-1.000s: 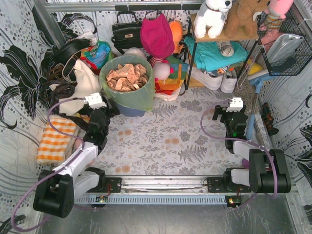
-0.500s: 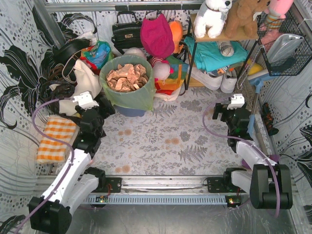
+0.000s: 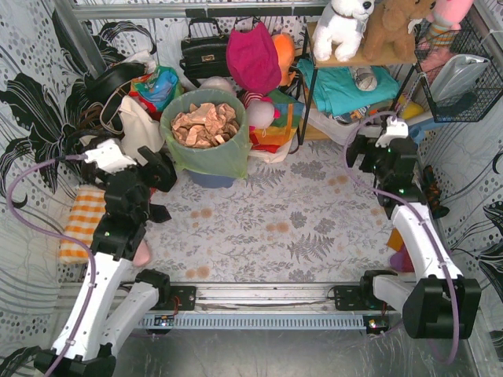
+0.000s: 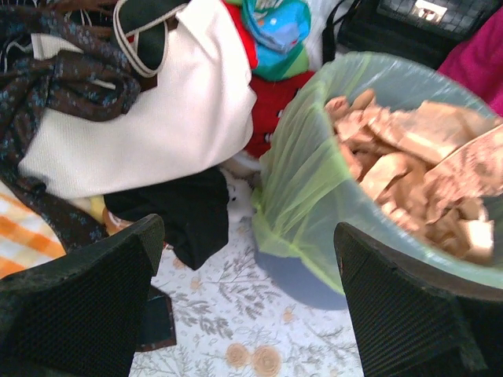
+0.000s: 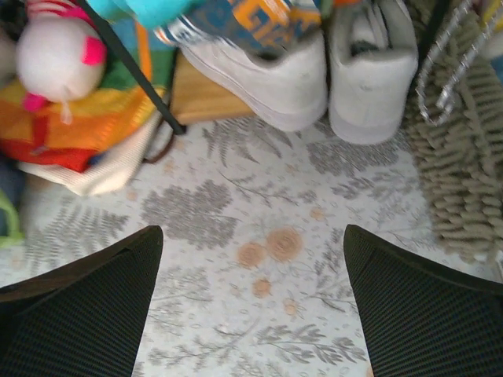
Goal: Tie the trash bag
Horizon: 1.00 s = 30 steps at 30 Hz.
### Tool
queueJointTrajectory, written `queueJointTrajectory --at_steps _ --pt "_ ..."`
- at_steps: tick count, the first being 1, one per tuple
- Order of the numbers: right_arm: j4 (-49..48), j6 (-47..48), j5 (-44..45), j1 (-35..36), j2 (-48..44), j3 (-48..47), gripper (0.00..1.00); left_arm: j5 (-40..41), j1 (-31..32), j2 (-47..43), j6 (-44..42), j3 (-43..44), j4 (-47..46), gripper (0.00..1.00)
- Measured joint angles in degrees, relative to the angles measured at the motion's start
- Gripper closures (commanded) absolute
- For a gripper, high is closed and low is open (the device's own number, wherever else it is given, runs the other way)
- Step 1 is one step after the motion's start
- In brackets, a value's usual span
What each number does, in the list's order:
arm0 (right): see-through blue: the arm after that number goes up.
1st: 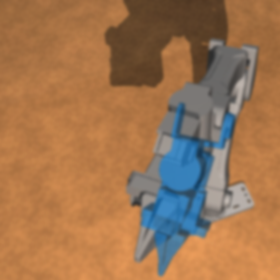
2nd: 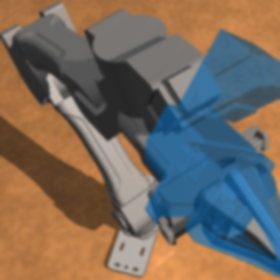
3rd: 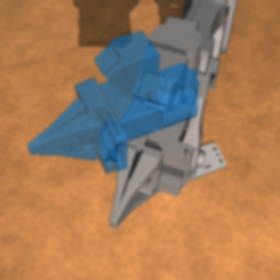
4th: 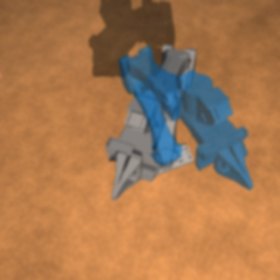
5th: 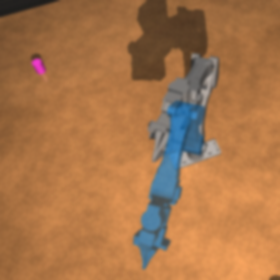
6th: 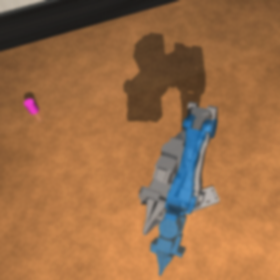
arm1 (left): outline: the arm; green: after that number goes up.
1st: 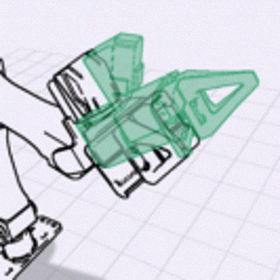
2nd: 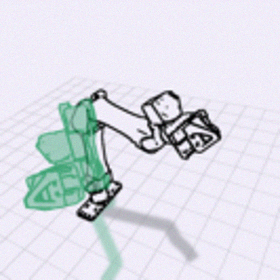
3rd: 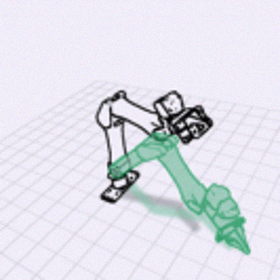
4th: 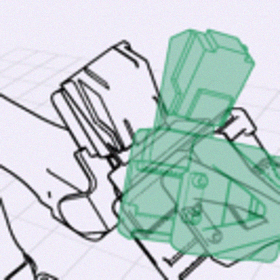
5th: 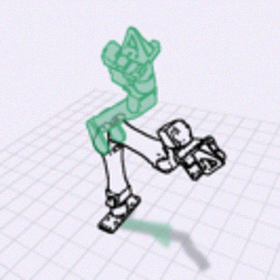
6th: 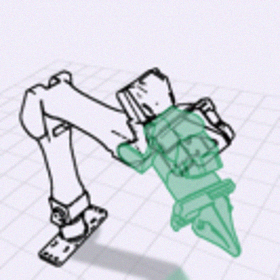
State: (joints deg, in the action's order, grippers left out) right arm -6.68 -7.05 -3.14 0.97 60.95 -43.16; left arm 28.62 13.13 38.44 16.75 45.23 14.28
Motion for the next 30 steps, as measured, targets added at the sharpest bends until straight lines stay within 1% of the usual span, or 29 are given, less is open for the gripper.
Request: queueJointTrajectory --at_steps 1,2,4,7,12,15,17,21,24,27,30 --pt "2.01 -1.16 -1.11 0.0 0.74 -2.67 0.01 -0.09 0.02 0.68 0.55 2.05 1.29 0.02" --pt "3.41 -2.12 -2.05 0.0 1.44 -4.74 0.02 -0.15 0.02 1.44 1.01 3.89 2.38 0.02" --pt "5.9 -4.85 -3.74 0.0 3.13 -8.85 0.09 -0.37 0.0 3.58 1.79 8.28 4.74 0.02" --pt "9.62 -10.27 -7.08 0.0 6.73 -15.1 0.14 -1.4 0.02 6.51 2.45 13.05 7.21 0.02" --pt "12.09 -17.51 -10.36 1.53 12.02 -20.76 0.16 -2.05 0.0 12.13 2.54 18.47 10.99 0.02" --pt "14.29 -19.43 -9.53 5.51 15.45 -24.68 0.17 -2.47 0.0 17.16 3.15 22.38 13.2 0.02" --pt "15.37 -20.13 -8.79 8.87 17.38 -27.34 0.18 -2.84 0.0 19.58 3.85 23.67 13.88 0.0" --pt "17.07 -20.85 -6.93 15.26 21.92 -34.45 0.2 -3.56 -0.46 25.27 5.95 28.3 17.57 0.01" --pt "18.93 -21.09 -4.31 19.37 25.92 -40.72 0.21 -4.31 -1.07 29.44 7.34 32.3 19.17 0.05" --pt "20.96 -21.35 -1.75 23.04 29.94 -46.8 0.26 -5.22 -2.08 31.93 8.31 34.64 20.09 0.16" --pt "23.47 -21.64 0.42 26.29 34.36 -53.35 0.27 -6.8 -4.28 33.68 9.11 36.26 20.57 0.28"
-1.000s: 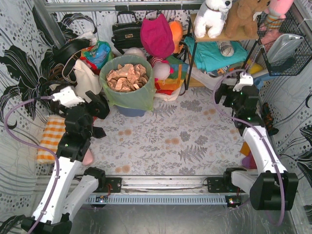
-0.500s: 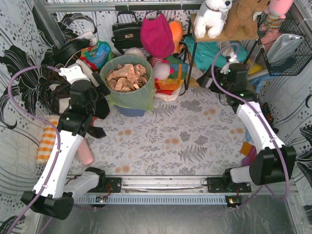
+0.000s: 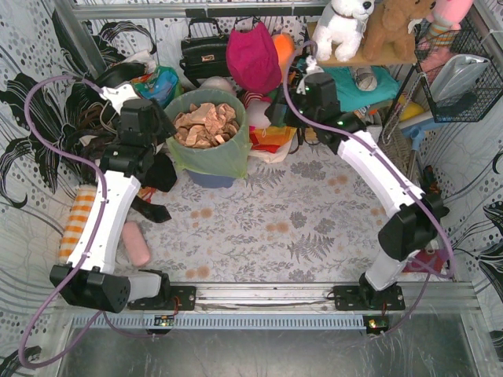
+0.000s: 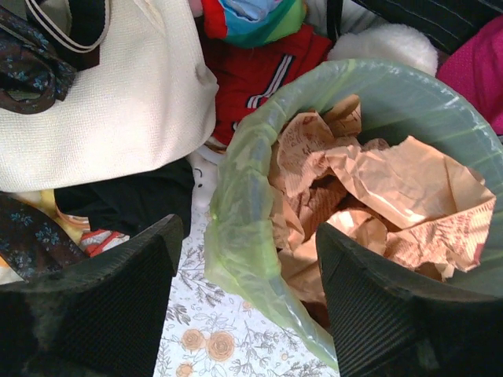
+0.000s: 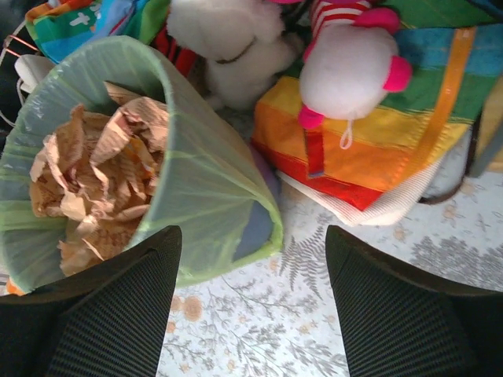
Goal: Tie the trash bag
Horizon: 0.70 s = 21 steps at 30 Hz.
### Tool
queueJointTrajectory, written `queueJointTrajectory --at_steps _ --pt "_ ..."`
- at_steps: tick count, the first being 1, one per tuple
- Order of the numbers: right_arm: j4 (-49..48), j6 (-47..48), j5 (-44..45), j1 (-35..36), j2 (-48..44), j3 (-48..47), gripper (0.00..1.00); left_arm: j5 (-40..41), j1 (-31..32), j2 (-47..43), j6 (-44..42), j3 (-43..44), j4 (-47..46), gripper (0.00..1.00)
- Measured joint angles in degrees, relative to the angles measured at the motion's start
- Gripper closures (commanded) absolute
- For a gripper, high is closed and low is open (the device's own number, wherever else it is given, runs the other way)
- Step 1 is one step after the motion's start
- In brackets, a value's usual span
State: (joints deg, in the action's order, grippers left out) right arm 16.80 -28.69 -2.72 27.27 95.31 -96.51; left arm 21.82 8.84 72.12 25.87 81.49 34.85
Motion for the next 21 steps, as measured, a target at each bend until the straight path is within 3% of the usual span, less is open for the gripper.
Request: queueJointTrajectory --at_steps 11,21 --pt "5.97 -0.31 4.09 5.81 15.12 -20.13 0.47 -2.86 -3.52 5.4 0.72 2.4 1.2 0.36" --pt "9.84 -0.2 4.31 8.11 24.83 -32.02 0.55 -5.05 -4.83 8.94 0.42 3.54 1.03 0.46"
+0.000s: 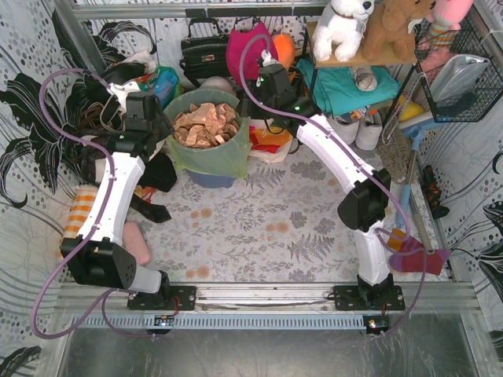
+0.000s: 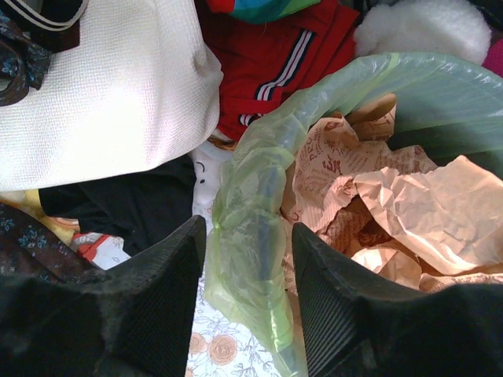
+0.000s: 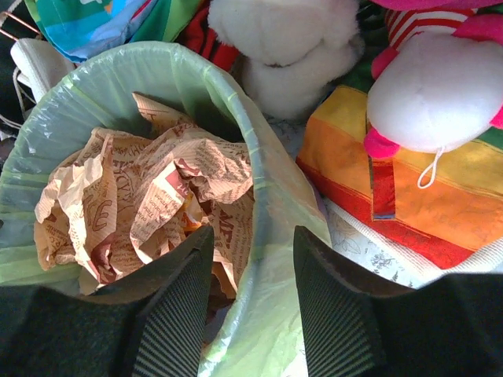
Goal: Tie the trash bag
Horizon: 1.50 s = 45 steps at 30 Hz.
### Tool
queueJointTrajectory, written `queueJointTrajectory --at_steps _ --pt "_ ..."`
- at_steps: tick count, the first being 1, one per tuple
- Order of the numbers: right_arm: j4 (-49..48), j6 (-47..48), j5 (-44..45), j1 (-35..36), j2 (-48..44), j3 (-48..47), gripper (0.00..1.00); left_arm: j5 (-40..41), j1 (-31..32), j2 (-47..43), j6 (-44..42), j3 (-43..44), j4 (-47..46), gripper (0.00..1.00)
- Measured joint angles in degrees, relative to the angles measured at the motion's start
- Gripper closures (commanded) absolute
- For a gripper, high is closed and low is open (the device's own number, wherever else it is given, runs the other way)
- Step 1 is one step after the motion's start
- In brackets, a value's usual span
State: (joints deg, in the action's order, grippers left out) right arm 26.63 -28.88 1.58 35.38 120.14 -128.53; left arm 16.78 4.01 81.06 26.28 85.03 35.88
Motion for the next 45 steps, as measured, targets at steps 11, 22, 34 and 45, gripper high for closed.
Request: queueJointTrajectory --at_steps 11,22,34,45 --pt "2.78 0.68 1.68 0.83 3.58 -3.69 0.65 -0.52 -0.59 2.1 -0.44 1.66 0.15 0.56" --pt "3.02 1.29 2.78 1.05 4.35 -5.33 0.72 -1.99 -0.7 3.52 -0.44 2.14 -0.07 0.66" --pt "4.81 1.25 2.86 1.36 7.23 -8.63 0.93 -3.8 -0.74 3.63 -1.18 2.14 -0.26 0.88" --pt "9.09 0.39 5.16 1.25 6.86 -9.94 1.0 -11.06 -0.7 3.13 -2.49 3.41 1.27 1.0"
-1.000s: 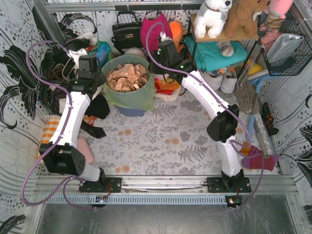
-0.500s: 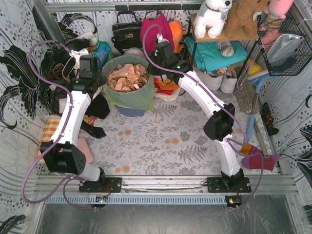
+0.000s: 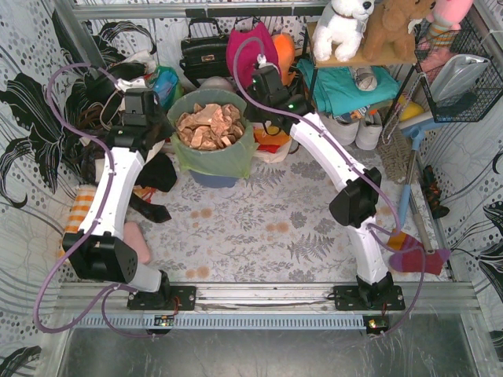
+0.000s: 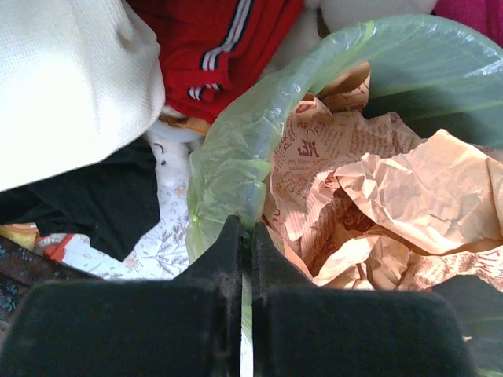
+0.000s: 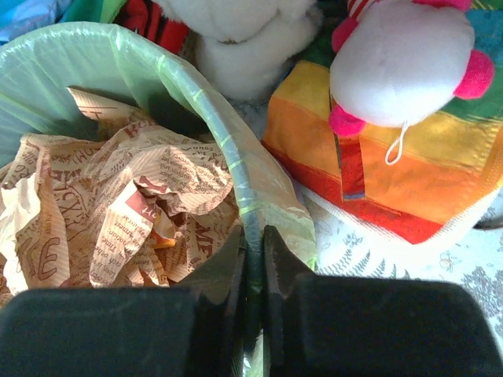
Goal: Tie the trash bag
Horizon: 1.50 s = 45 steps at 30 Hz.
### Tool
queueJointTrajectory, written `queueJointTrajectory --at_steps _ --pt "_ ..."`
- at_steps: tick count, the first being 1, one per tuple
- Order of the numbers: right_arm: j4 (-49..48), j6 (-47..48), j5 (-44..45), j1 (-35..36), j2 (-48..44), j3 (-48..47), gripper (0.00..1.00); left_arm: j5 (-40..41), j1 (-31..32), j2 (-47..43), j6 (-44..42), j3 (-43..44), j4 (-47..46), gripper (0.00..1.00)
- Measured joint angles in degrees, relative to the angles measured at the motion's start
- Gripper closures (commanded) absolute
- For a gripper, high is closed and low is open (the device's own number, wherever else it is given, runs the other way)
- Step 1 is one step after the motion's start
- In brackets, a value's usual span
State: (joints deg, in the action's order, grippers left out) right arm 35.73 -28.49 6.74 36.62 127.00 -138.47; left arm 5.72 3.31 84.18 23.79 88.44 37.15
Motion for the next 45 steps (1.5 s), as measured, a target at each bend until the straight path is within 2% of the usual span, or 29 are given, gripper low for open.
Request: queueJointTrajectory --at_steps 6,14,19,25,32,41,42,44,45 --pt "4.46 0.28 0.04 0.13 -6.05 5.33 1.0 -2.21 3.13 -3.72 -0.13 0.0 5.7 1.0" --pt "12.63 1.11 1.49 -0.09 -24.13 18.43 1.0 1.53 16.98 -10.93 3.08 0.0 13.86 1.0" --pt "15.82 0.72 2.32 0.02 -36.59 29.27 1.0 1.44 24.55 -15.06 7.76 -0.31 15.61 1.0" --pt "20.7 0.17 3.08 0.0 -45.64 36.2 1.0 3.13 34.73 -18.69 14.16 -3.08 16.41 1.0" --pt "24.59 -0.7 4.72 0.02 -51.41 42.18 1.0 4.63 42.88 -18.25 20.17 -3.21 20.0 1.0" --pt "24.13 -0.39 4.9 0.39 -51.95 49.55 1.0 4.2 45.05 -18.84 25.9 -6.45 21.4 1.0" --pt "24.04 -0.35 4.92 0.39 -51.69 49.7 1.0 4.15 45.16 -18.91 26.56 -7.17 21.7 0.99" --pt "23.91 -0.02 5.2 0.5 -51.19 49.86 0.98 3.91 45.35 -18.99 27.85 -8.57 21.73 0.84" --pt "23.61 0.31 5.7 0.55 -51.12 50.1 0.92 3.87 45.4 -19.19 28.24 -8.94 21.09 0.75"
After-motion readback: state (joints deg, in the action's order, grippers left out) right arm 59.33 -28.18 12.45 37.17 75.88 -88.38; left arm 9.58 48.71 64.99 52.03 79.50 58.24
